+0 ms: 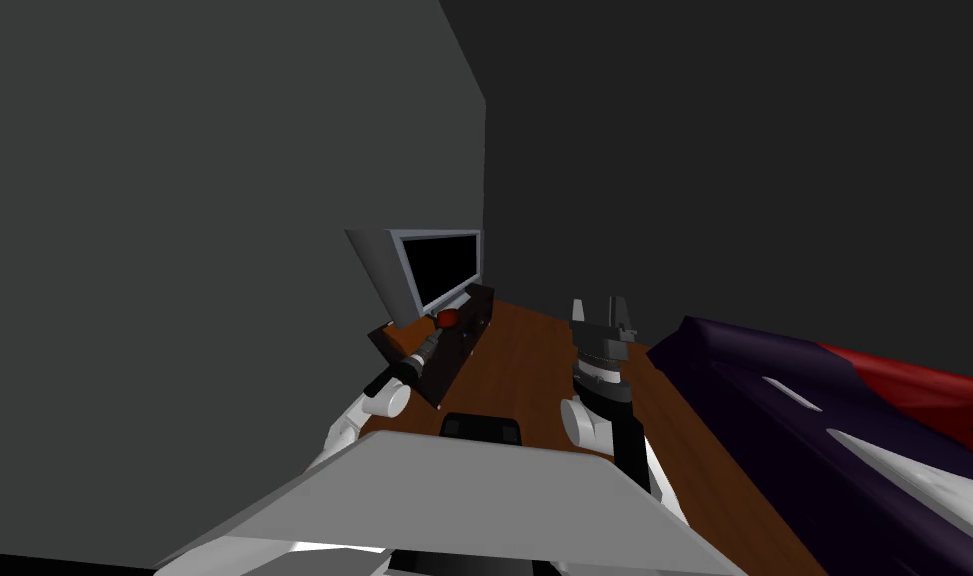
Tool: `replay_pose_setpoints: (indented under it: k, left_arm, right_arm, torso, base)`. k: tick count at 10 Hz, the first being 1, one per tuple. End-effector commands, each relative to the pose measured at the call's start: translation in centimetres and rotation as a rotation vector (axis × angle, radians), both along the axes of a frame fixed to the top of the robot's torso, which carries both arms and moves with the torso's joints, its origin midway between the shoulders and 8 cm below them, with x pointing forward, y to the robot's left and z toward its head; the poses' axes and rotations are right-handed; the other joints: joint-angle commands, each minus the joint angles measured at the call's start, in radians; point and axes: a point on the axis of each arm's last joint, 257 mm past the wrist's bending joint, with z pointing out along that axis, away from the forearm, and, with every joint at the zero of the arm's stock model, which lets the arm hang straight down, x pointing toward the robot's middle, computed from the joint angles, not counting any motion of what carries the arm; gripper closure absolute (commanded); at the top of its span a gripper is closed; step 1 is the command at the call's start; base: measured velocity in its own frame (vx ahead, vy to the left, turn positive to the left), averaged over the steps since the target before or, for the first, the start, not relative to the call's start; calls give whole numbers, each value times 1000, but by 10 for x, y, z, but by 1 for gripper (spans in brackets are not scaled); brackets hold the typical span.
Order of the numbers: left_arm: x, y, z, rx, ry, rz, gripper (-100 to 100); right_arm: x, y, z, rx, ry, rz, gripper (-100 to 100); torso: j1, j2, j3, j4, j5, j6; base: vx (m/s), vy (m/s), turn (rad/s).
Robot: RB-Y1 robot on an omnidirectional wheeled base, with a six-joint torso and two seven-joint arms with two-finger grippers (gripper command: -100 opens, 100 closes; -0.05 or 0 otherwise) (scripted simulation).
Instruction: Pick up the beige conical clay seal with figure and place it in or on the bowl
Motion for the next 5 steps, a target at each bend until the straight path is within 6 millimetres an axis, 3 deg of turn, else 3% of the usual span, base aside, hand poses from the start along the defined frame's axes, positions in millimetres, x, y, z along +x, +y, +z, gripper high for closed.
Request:
replay_pose_setpoints:
  k: [1,3,4,5]
  left_arm:
    - [-12,4,-27,44,69,-19,-100]
    - [-26,11,-60,99,154,-44,-100]
    - [-26,11,-60,103,154,-46,-100]
    - [-35,16,-76,133,196,-60,-100]
  right_arm:
    - [0,0,0,0,0,0,0]
    - [0,0,0,0,0,0,0]
    - [0,0,0,0,0,0,0]
    - [0,0,0,0,0,0,0]
  torso:
    - [0,0,0,0,0,0]
    - [1,-2,-1,0,0,0]
    - [1,-3,-2,-1,0,0]
    - [0,-1,-1,0,0,0]
  base:
    - [59,22,12]
    - [85,26,18]
    - [58,11,10]
    - [54,12,18]
